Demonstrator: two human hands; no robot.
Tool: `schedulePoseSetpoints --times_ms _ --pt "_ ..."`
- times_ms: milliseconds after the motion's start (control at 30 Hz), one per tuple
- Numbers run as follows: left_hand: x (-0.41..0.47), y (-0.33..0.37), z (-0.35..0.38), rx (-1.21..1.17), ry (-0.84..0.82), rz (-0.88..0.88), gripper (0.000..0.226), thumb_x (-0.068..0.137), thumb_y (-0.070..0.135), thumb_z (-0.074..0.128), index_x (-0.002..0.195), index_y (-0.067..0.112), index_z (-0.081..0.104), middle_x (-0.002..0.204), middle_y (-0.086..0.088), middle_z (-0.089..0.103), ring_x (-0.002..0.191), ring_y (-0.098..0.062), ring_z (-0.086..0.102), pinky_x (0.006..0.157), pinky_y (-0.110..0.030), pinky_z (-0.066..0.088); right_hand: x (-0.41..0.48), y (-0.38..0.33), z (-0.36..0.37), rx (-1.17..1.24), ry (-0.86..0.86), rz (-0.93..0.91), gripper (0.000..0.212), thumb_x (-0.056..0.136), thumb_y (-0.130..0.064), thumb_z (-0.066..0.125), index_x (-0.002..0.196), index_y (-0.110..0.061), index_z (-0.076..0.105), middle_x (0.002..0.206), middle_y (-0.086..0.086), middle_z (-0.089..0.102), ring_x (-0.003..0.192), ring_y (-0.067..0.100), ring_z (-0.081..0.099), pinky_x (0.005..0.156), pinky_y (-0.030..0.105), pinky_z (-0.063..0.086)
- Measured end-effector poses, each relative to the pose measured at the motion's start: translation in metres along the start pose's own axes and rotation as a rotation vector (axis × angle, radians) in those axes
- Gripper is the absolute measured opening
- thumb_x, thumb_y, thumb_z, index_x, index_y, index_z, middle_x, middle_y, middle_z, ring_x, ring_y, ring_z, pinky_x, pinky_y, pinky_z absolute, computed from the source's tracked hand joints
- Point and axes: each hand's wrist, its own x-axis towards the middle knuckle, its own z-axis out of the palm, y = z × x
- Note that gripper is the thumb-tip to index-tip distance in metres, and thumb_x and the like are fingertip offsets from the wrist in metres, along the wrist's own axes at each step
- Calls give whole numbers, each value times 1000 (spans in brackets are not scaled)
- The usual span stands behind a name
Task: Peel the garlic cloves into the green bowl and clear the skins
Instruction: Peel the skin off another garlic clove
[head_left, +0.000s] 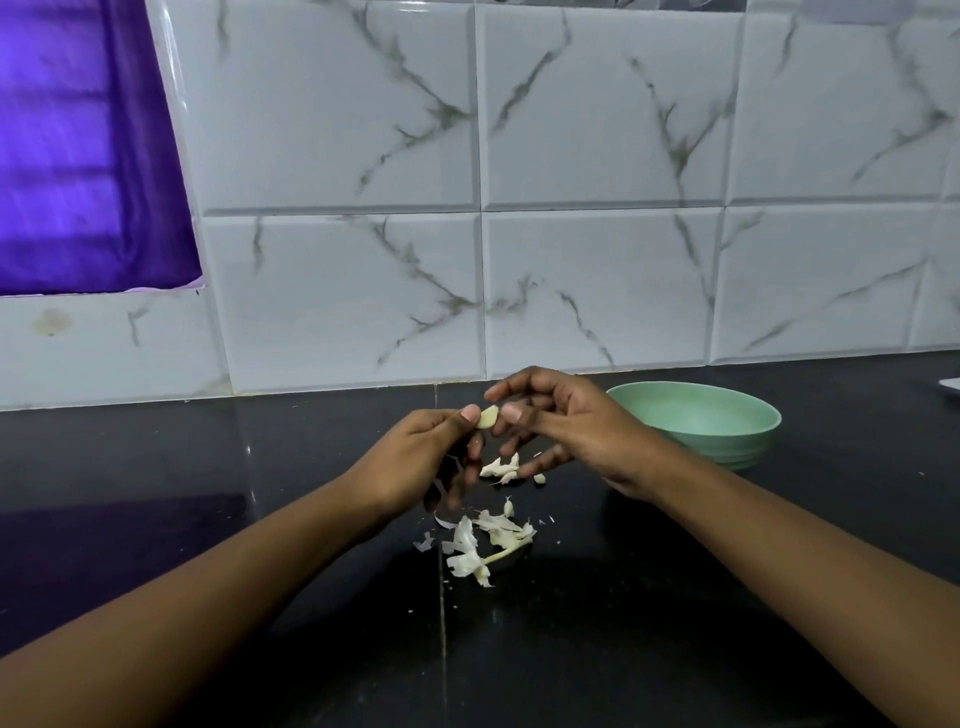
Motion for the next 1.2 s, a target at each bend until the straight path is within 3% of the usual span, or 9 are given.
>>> schedulePoseSetpoints --times_ms 100,233,433,533,633,767,933,1100,1200 --pt "0 -1 1 62 -7 25 42 102 35 33 71 12 50 57 0 56 45 -13 50 41 -20 32 0 3 4 -40 30 -24 9 86 -8 65 93 -12 61 73 4 64 66 11 65 61 28 56" --pt "0 -2 3 78 -14 51 42 102 34 34 71 12 52 56 1 56 45 -12 48 42 -20 31 2 4 2 -19 54 -40 8 85 -1 64 86 -8 61 65 2 64 60 8 65 60 22 55" --pt "0 0 -2 -177 4 -80 44 100 36 38 63 15 46 52 -1 48 44 -14 40 43 -21 25 1 2 -3 -8 -81 -66 31 89 7 55 107 -18 59 85 2 65 83 9 67 70 24 57" --pt "0 0 0 -178 -19 -95 45 100 36 37 61 15 44 50 -1 45 42 -15 37 42 -20 22 2 4 0 -56 -64 -72 27 78 -8 70 100 -20 63 82 2 64 79 11 67 66 26 57" --pt "-1 0 5 -163 -50 -80 46 100 35 37 59 15 44 50 -1 43 42 -15 36 42 -21 20 3 7 3 -77 18 -109 21 65 -21 74 84 -16 65 69 -2 68 67 11 67 65 26 56" --pt "-1 2 5 -257 -59 -56 46 97 37 40 56 18 44 49 1 42 43 -13 34 41 -21 22 2 3 1 2 -15 -134 6 79 -7 66 83 -9 63 67 1 70 64 11 68 60 20 54" --pt "-1 4 3 -332 -61 -45 40 84 46 47 53 20 43 48 2 37 43 -11 31 41 -19 23 -1 -1 -3 120 -92 -90 14 90 0 51 96 -7 62 76 2 72 74 12 70 63 21 56" --pt "0 -1 3 -304 -50 -27 43 85 43 49 49 19 47 45 0 36 40 -12 32 43 -21 21 -1 1 0 25 -62 -103 13 82 4 63 90 -7 61 73 3 69 67 11 68 61 22 56" --pt "0 -2 3 -259 -64 3 36 86 42 49 62 16 56 52 -1 48 43 -13 43 42 -20 28 1 4 0 64 -26 -82 6 87 0 59 85 -5 60 67 2 70 61 10 67 58 19 55"
